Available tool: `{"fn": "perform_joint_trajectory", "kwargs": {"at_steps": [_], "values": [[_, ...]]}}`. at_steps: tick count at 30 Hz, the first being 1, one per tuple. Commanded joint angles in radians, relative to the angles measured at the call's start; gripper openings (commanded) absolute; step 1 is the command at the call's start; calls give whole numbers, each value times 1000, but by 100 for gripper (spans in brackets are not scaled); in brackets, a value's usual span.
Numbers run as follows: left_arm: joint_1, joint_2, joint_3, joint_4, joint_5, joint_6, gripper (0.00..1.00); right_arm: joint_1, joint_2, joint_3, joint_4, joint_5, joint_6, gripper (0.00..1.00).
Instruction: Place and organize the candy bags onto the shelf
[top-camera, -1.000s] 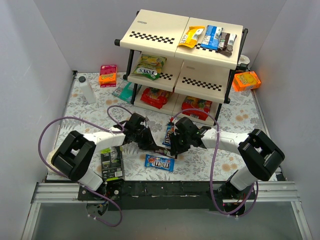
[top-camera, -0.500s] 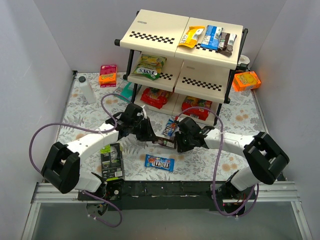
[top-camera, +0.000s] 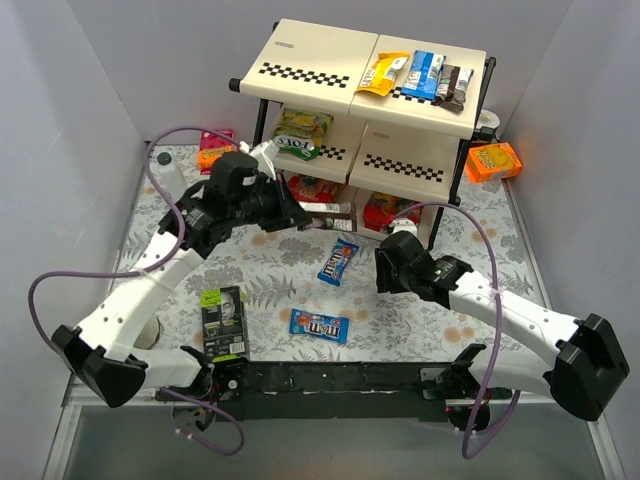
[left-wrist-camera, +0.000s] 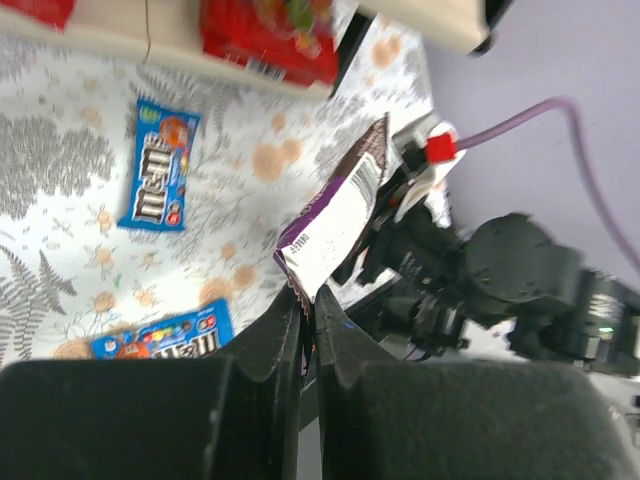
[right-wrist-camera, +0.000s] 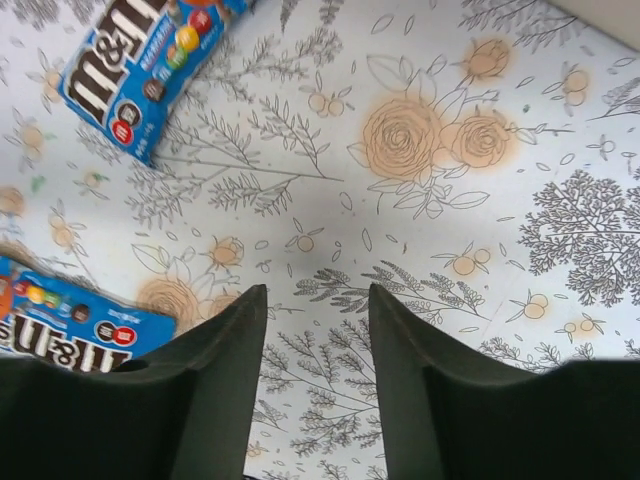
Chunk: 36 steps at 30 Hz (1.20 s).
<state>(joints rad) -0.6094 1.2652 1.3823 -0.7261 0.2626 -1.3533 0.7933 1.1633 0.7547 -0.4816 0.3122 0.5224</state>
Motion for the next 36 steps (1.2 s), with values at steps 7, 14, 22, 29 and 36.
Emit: {"fn": "perform_joint_trajectory", "kwargs": {"at_steps": [7,14,22,29,36], "values": [[11,58,588,-205,-244,-102,0,-14,-76,0,-31,54,57,56],[19,168,719,-94,-428,-190,0,-20,-74,5,-18,64,45,55],[115,267,751,125,-608,-236,0,-25,-105,-46,1,71,54,55],[266,388,801,257,-479,-280,0,-34,-125,-75,18,77,42,55],[342,511,882,349,-359,-302,0,-37,-119,-84,29,82,31,55]]}}
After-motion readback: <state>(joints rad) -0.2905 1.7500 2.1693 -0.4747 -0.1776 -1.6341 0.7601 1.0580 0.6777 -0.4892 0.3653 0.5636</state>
